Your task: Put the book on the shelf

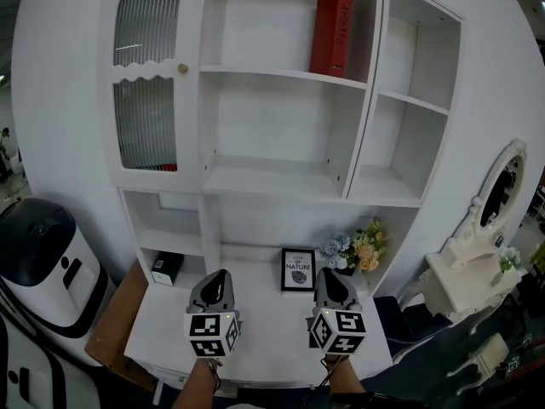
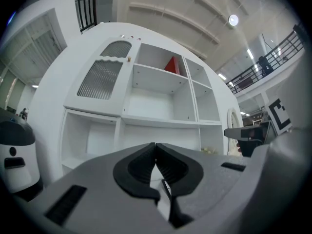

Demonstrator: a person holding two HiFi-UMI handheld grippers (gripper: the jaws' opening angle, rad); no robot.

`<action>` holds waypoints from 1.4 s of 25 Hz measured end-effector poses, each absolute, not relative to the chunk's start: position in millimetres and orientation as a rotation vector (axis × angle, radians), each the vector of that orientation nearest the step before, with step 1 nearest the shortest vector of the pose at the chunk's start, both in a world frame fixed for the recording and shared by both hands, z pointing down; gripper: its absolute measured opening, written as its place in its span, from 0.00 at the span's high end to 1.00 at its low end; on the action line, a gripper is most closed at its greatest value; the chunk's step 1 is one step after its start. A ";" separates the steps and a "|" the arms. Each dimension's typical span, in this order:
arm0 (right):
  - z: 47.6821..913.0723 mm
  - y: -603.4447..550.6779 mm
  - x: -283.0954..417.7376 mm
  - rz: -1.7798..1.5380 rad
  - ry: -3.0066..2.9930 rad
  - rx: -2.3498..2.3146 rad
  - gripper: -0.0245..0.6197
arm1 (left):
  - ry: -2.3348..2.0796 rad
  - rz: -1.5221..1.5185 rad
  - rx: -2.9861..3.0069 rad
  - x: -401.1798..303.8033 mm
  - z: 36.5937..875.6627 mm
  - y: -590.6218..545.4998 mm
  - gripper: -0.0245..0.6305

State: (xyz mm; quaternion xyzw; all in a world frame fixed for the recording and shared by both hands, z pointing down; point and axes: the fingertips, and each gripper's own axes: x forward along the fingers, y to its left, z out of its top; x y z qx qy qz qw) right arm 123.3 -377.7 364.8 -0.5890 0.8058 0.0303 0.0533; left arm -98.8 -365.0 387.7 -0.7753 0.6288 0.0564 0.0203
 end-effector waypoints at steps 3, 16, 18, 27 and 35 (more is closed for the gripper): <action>362.6 -379.0 126.9 0.085 2.454 -1.775 0.92 | 1.949 0.169 -2.389 -94.8 380.9 -366.0 0.95; 371.4 -380.2 125.2 0.133 2.520 -1.824 0.93 | 1.951 0.141 -2.399 -82.0 384.6 -366.9 0.95; 372.0 -381.3 125.7 0.122 2.519 -1.819 0.93 | 1.948 0.139 -2.398 -81.6 384.7 -367.7 0.95; 375.5 -381.1 125.4 0.124 2.524 -1.821 0.93 | 1.936 0.132 -2.399 -79.1 383.2 -368.0 0.95; 375.9 -378.4 127.7 0.159 2.533 -1.830 0.93 | 1.935 0.125 -2.406 -75.3 387.2 -368.4 0.95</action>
